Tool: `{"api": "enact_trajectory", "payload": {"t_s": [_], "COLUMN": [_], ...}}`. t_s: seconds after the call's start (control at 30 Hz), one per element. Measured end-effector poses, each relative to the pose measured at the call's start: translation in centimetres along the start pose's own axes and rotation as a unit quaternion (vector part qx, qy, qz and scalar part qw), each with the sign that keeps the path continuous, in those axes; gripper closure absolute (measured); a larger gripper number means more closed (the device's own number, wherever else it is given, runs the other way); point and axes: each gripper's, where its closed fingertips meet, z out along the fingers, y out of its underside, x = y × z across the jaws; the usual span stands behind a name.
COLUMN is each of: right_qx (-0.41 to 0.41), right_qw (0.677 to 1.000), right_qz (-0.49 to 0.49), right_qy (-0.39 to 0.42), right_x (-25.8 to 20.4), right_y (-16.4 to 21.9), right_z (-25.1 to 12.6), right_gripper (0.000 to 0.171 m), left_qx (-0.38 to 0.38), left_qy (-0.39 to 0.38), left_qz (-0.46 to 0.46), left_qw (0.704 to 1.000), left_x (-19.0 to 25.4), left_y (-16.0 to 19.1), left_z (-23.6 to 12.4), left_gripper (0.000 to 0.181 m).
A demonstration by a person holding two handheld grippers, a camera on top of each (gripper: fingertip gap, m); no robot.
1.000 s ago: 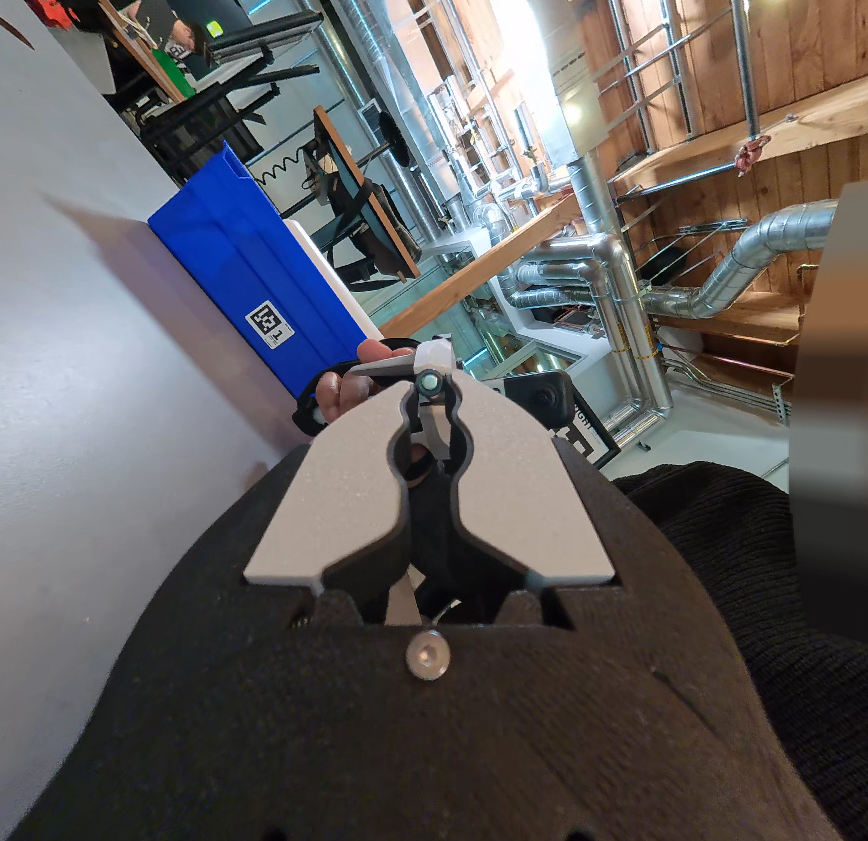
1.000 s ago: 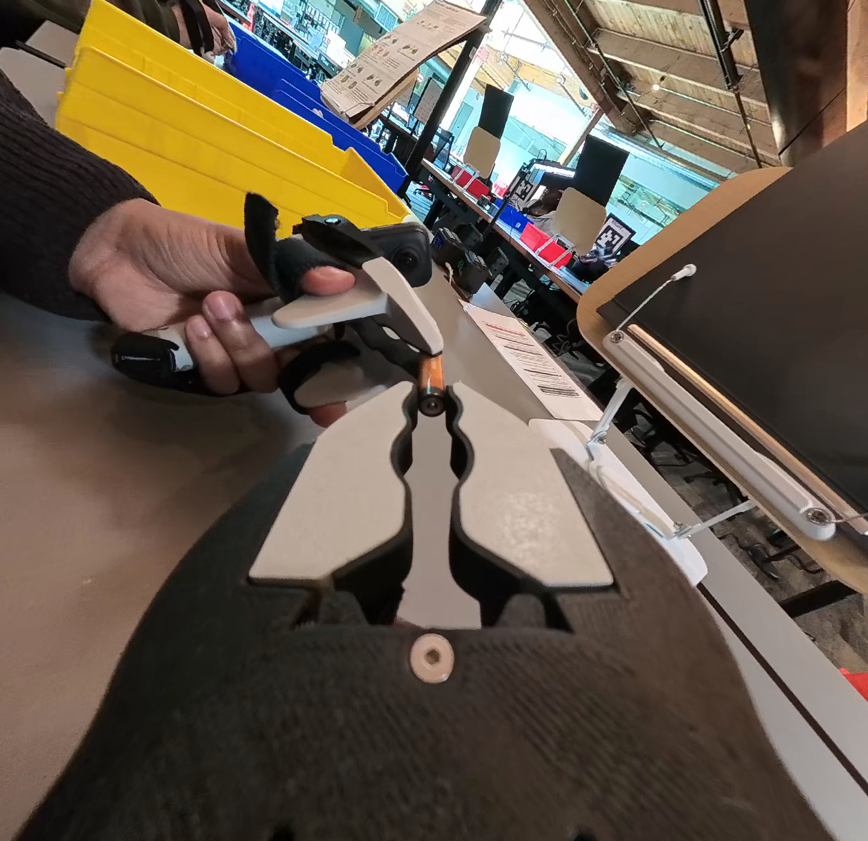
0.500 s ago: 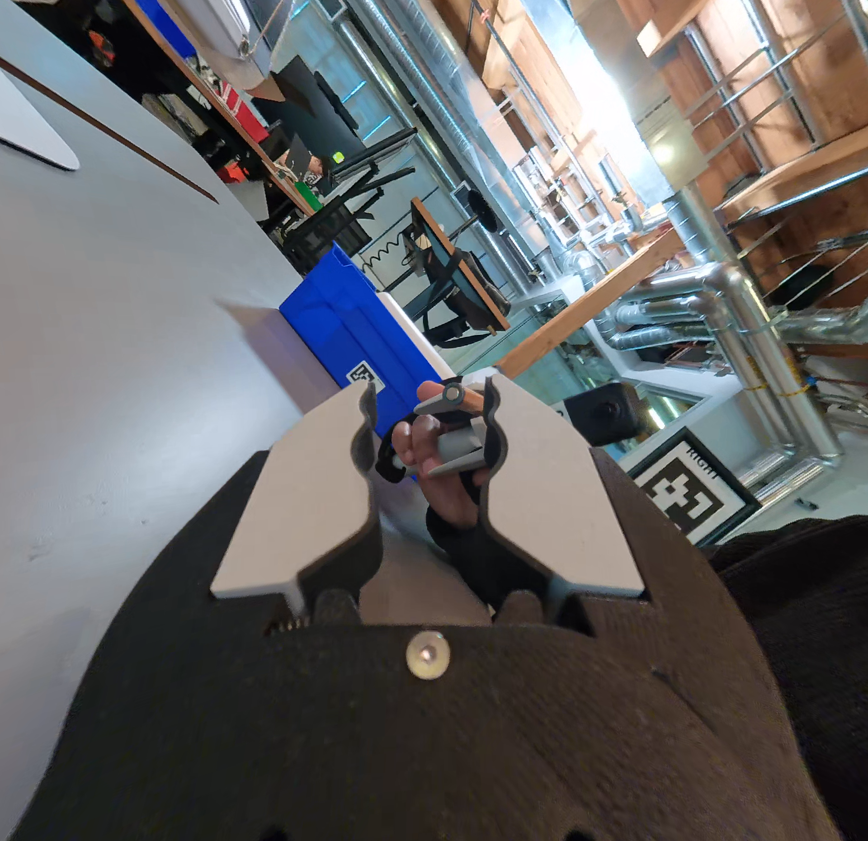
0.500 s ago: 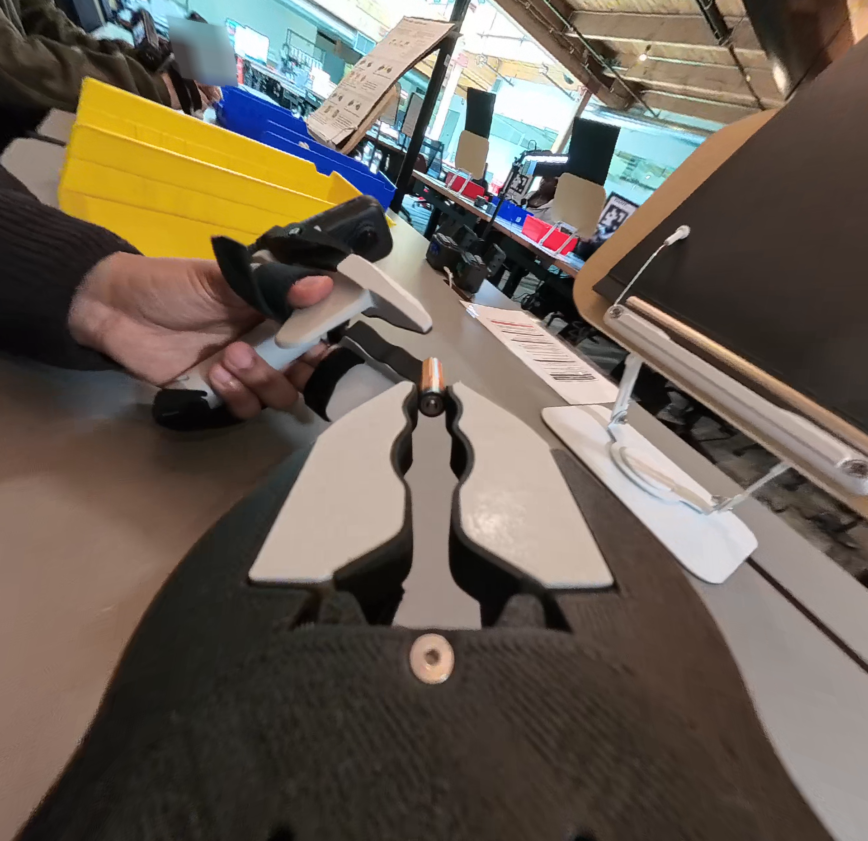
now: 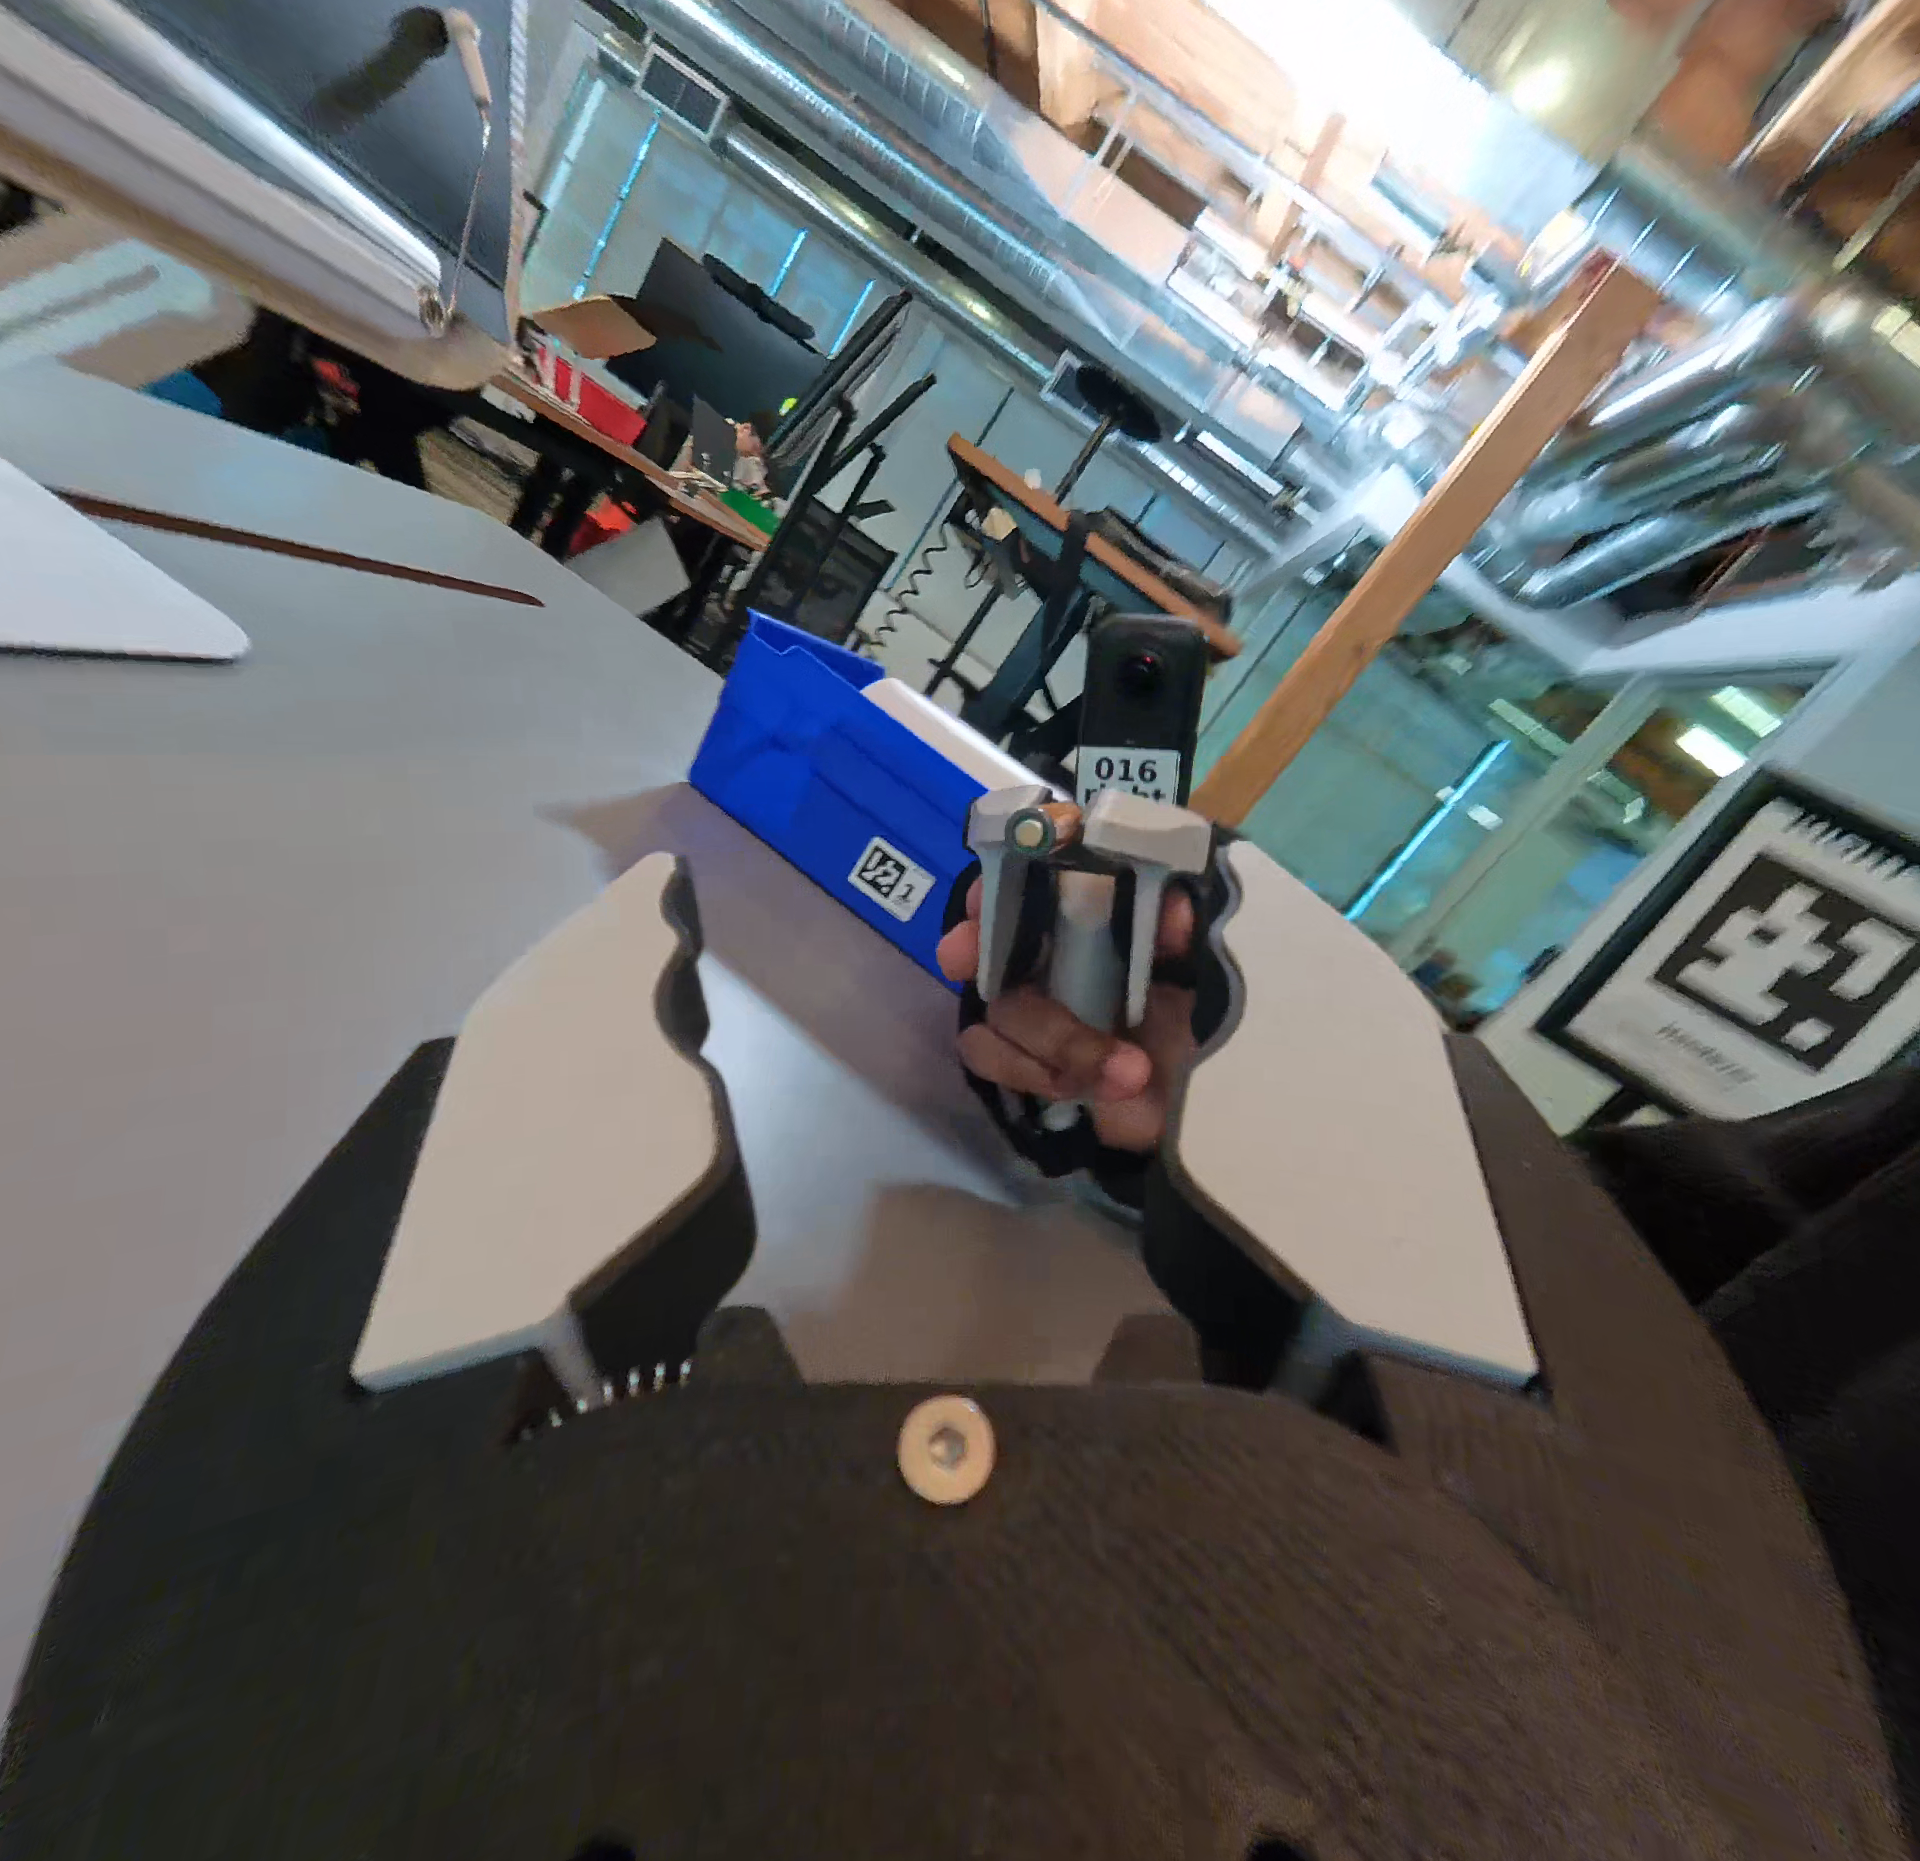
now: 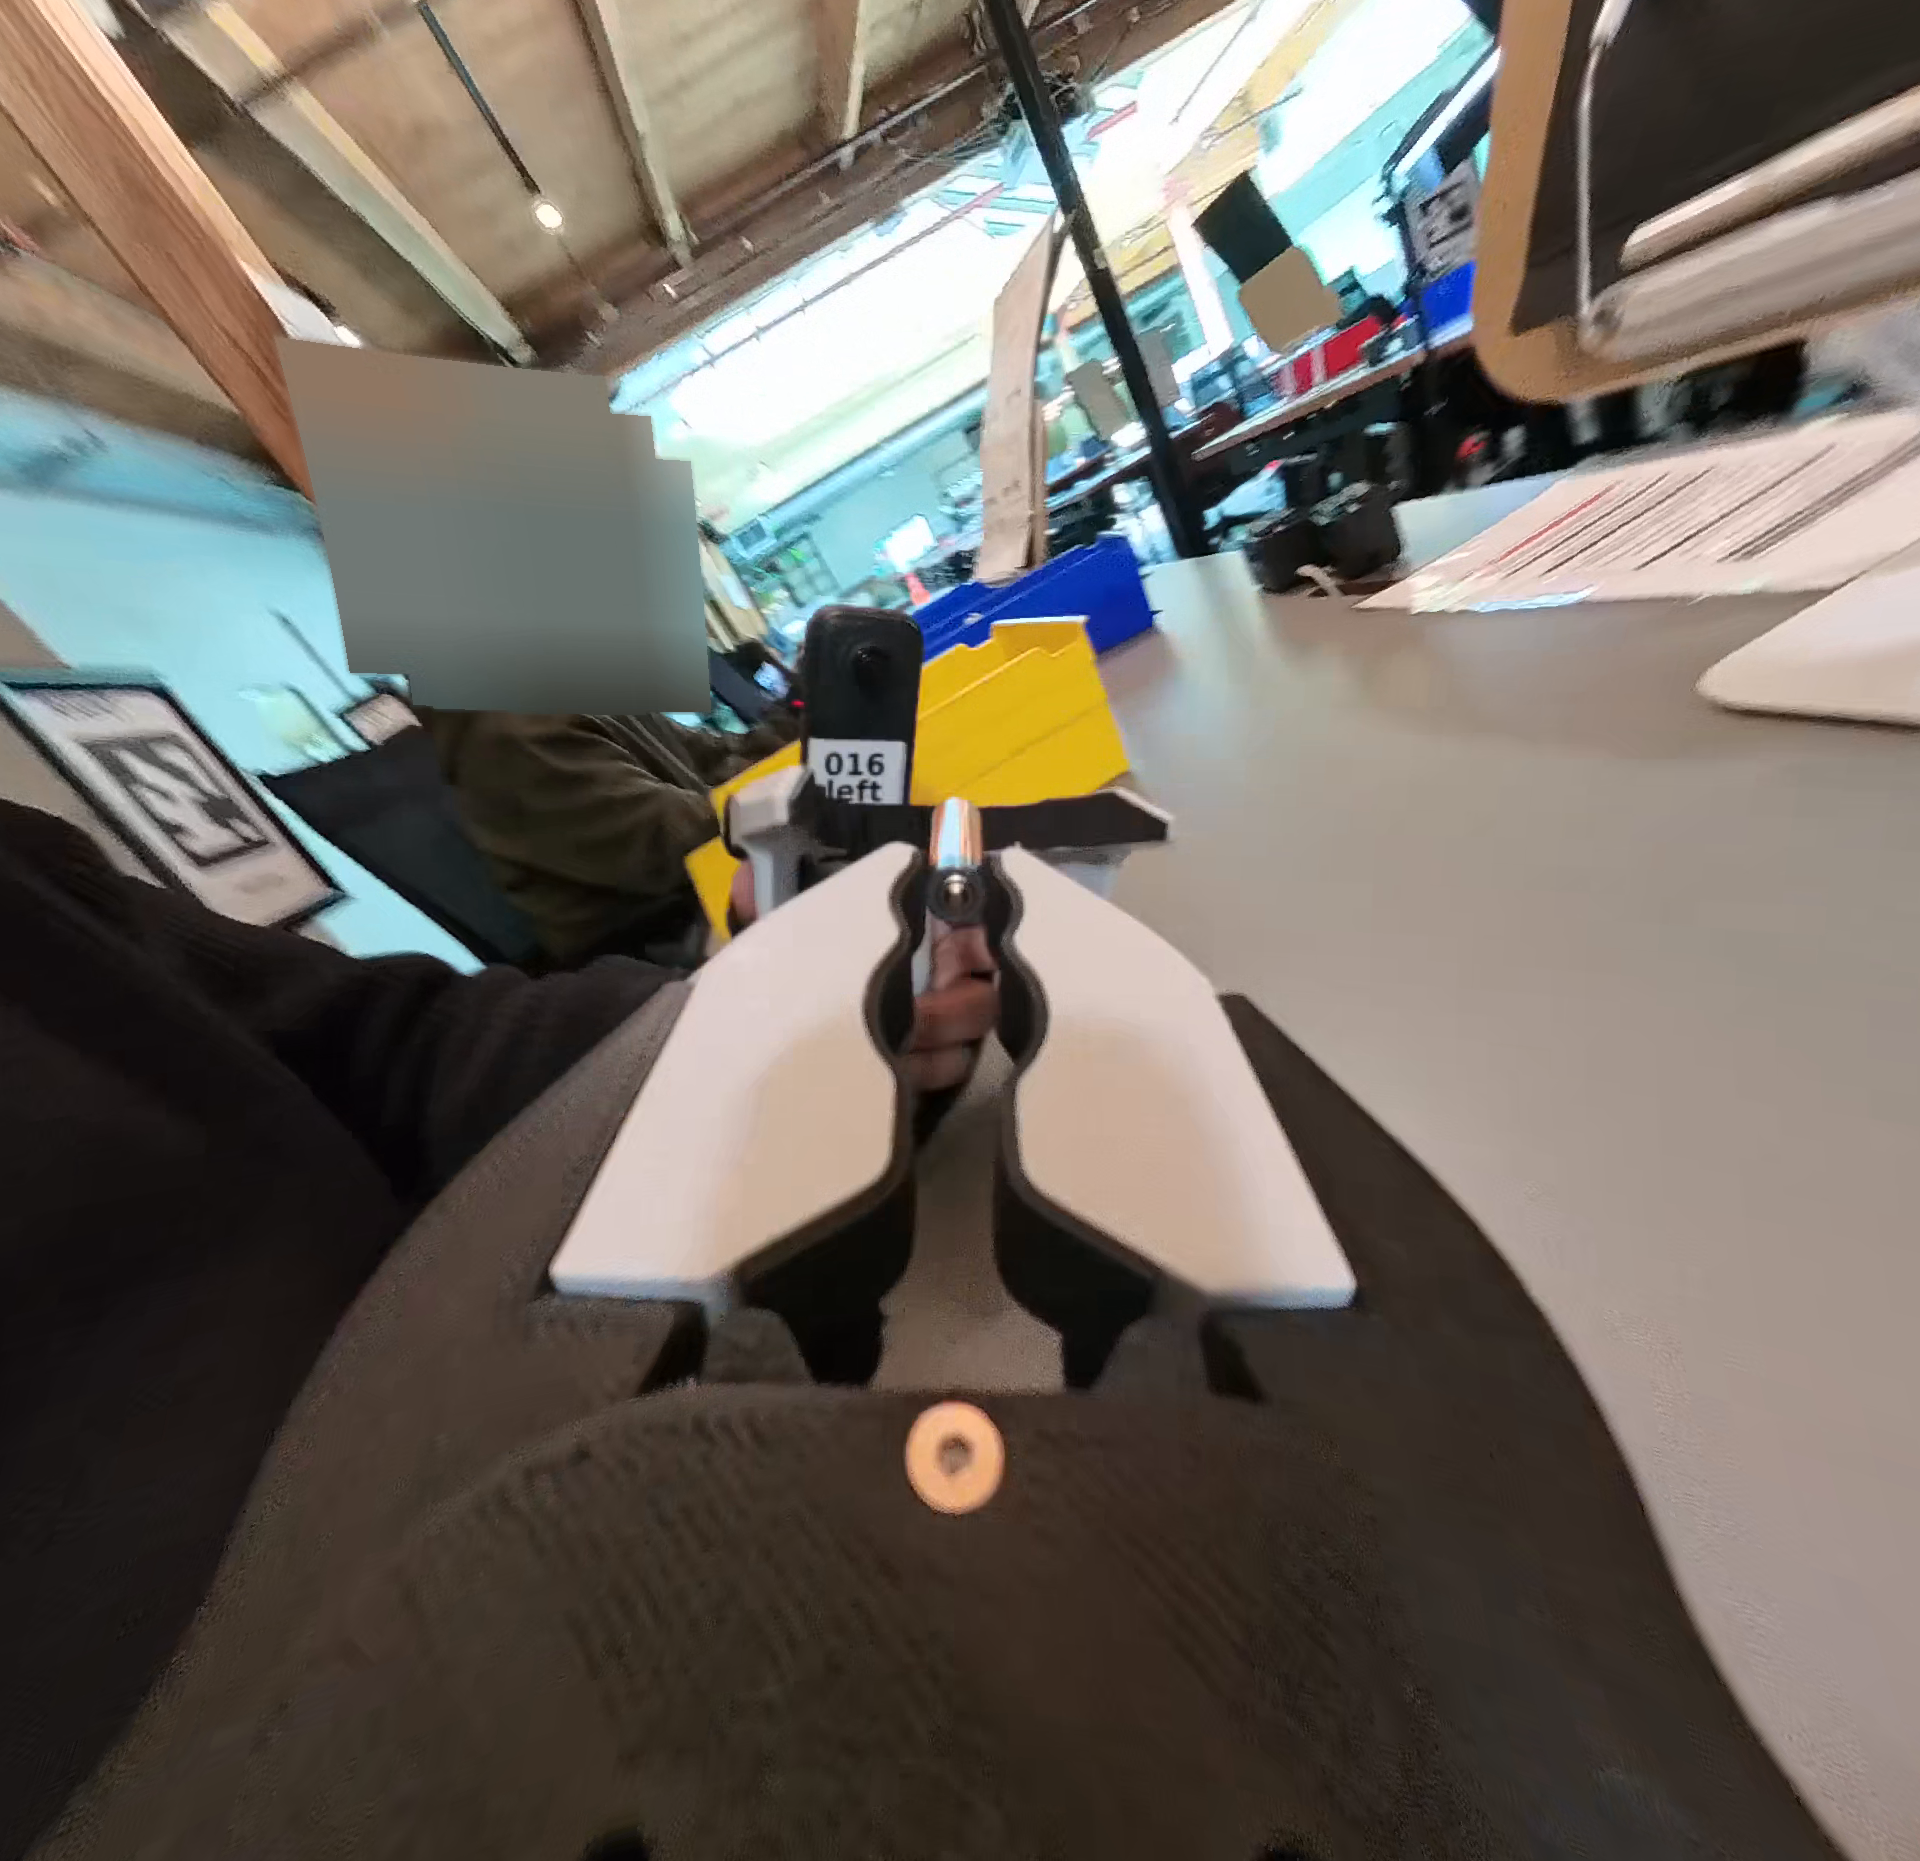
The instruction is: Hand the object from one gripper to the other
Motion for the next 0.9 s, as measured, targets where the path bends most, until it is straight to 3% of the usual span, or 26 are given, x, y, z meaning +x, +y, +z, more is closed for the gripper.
{"api": "enact_trajectory", "payload": {"t_s": [0.17,0.23,0.37,0.63,0.83,0.9], "right_qx": [-0.017,-0.019,-0.016,-0.022,-0.031,-0.032], "right_qw": [0.996,0.997,0.996,0.992,0.985,0.983], "right_qz": [0.076,0.071,0.072,0.113,0.154,0.16], "right_qy": [-0.04,-0.038,-0.039,-0.056,-0.077,-0.079], "right_x": [-0.2,-0.2,-0.2,-0.1,-0.3,-0.2], "right_y": [0.9,1.0,0.8,1.2,1.5,1.5], "right_z": [0.4,0.5,0.3,0.3,0.4,0.4], "right_gripper": [0.161,0.161,0.161,0.161,0.161,0.161], "left_qx": [-0.03,-0.039,-0.029,-0.071,-0.071,-0.078], "left_qy": [-0.052,-0.064,-0.06,-0.062,-0.045,-0.043], "left_qz": [0.146,0.193,0.28,0.395,0.405,0.407], "left_qw": [0.987,0.978,0.958,0.914,0.91,0.909], "left_x": [0.1,0.3,1.4,1.9,2.4,2.3], "left_y": [0.8,1.0,0.5,2.0,2.1,2.4], "left_z": [0.6,0.7,0.3,0.6,0.3,0.4], "left_gripper": [0.06,0.06,0.104,0.132,0.165,0.168]}}
